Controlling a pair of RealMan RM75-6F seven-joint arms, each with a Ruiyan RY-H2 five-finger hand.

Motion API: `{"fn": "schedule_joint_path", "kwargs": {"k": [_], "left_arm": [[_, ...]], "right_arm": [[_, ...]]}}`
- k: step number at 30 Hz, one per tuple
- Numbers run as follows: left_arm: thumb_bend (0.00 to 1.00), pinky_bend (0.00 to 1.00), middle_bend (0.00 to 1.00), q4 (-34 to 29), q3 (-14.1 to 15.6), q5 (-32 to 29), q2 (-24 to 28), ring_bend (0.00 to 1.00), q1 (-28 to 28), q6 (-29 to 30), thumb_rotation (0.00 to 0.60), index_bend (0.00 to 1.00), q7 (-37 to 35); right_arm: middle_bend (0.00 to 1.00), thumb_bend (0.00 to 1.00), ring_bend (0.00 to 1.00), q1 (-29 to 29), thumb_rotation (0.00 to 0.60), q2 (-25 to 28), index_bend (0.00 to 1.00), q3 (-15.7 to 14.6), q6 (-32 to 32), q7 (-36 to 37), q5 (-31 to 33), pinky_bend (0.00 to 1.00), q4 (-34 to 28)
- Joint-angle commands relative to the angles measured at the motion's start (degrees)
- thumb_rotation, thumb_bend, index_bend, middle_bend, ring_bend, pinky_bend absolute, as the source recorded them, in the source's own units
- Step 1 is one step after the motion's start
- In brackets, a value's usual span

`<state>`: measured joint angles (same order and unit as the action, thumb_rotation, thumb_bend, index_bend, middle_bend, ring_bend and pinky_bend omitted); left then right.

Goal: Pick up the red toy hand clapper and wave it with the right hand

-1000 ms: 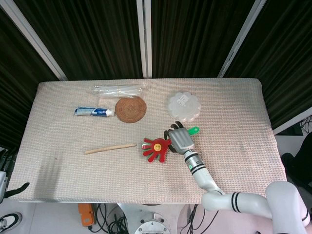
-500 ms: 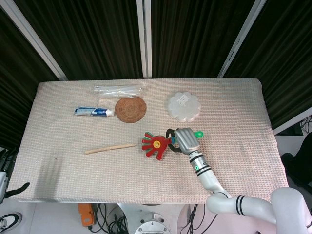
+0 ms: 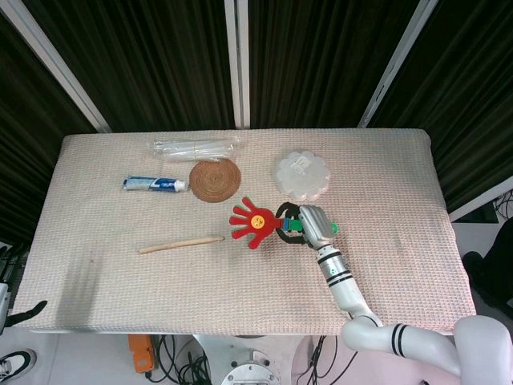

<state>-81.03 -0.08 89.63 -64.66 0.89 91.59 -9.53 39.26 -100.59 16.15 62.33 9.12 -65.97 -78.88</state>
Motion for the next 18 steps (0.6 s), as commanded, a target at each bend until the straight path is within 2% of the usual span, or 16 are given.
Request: {"fn": "schedule_joint_path", "kwargs": {"k": [1,5,9,14,16,18], "left_arm": [[0.10,0.03,0.03,-0.10,-0.03,-0.03,0.01,0.00,-0.05,-0.09,0.600,0.04,0.09],[0.10,0.03,0.03,-0.08,-0.06,-0.03,-0.12,0.00,-0.18,-0.29,0.600,0.04,0.20],[0.10,0.03,0.03,-0.11,-0.08,-0.05,-0.08,0.00,-0.21,-0.32,0.600,0.04,0.34],[0.10,0.03,0.03,-0.15,-0.08,-0.11,-0.04,0.00,-0.17,-0.32,0.600,0.04,0.41],[0.10,0.03,0.03,-0.13,-0.05,-0.10,-0.07,0.00,-0.20,-0.42,0.600,0.04,0.42],[0.10,0.03,0.03,-0.14,-0.06,-0.11,-0.08,0.00,-0.26,-0.51,0.600,0.04,0.45]], "right_arm": [[0.76,0.52,0.79,-2.42,0.600,3.40,0.99,3.72,-2.53,12.50,0.32,0.97,-4.60],[0.78,0.53,0.84,-4.71,0.600,7.26,1.00,7.54,-6.72,31.68,-0.29,0.99,-8.45],[0.78,0.54,0.85,-5.89,0.600,9.58,1.00,9.64,-8.80,41.08,-0.71,0.99,-9.28],[0.79,0.55,0.85,-6.01,0.600,11.25,1.00,10.09,-9.87,44.49,-2.45,0.99,-9.39],[0.79,0.55,0.85,-5.32,0.600,11.77,1.00,9.02,-9.87,42.27,-4.82,0.99,-8.72],[0.79,0.55,0.85,-3.79,0.600,12.86,1.00,6.10,-10.02,35.68,-9.94,0.99,-6.75]]}}
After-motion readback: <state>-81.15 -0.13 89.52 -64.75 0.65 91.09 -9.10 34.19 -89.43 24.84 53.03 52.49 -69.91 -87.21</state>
